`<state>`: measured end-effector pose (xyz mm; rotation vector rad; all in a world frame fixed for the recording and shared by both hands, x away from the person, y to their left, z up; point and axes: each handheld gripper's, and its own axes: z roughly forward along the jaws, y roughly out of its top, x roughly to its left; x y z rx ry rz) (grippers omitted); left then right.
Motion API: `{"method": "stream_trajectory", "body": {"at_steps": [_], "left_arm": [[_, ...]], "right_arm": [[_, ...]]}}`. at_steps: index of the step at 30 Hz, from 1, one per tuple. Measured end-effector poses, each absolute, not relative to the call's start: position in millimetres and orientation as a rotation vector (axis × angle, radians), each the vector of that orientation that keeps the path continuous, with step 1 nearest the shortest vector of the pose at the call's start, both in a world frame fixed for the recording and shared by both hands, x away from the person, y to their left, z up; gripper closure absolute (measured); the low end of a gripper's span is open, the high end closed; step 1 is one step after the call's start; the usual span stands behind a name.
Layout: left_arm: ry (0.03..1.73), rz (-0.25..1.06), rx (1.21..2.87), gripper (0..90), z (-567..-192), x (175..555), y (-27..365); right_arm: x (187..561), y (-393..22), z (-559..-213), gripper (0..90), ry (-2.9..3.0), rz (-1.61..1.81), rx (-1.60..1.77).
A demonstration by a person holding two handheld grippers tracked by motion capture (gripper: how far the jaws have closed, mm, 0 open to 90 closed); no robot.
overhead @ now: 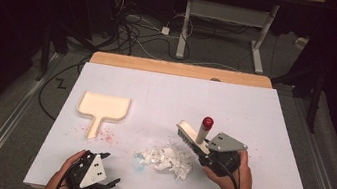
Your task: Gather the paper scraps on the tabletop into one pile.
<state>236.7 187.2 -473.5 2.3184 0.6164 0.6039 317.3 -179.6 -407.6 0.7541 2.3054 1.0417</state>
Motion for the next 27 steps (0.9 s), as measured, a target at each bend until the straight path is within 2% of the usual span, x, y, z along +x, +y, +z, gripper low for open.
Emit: {"method": "stream_trajectory", "body": {"at_steps": [10,15,27], "left_arm": [[0.614,0.611,2.319,18.4,-472.7,236.3,188.1],[0.62,0.614,2.313,18.4,-471.7,237.0,188.3],[0.618,0.618,2.305,18.4,-470.1,237.0,189.5]], "right_arm": [[300.7,-231.9,-395.9,67.4,2.373,0.963,0.726],[295.3,-254.5,-401.7,67.5,2.384,0.919,0.781],[291.1,-243.1,-410.2,67.5,2.45,0.874,0.73]]}}
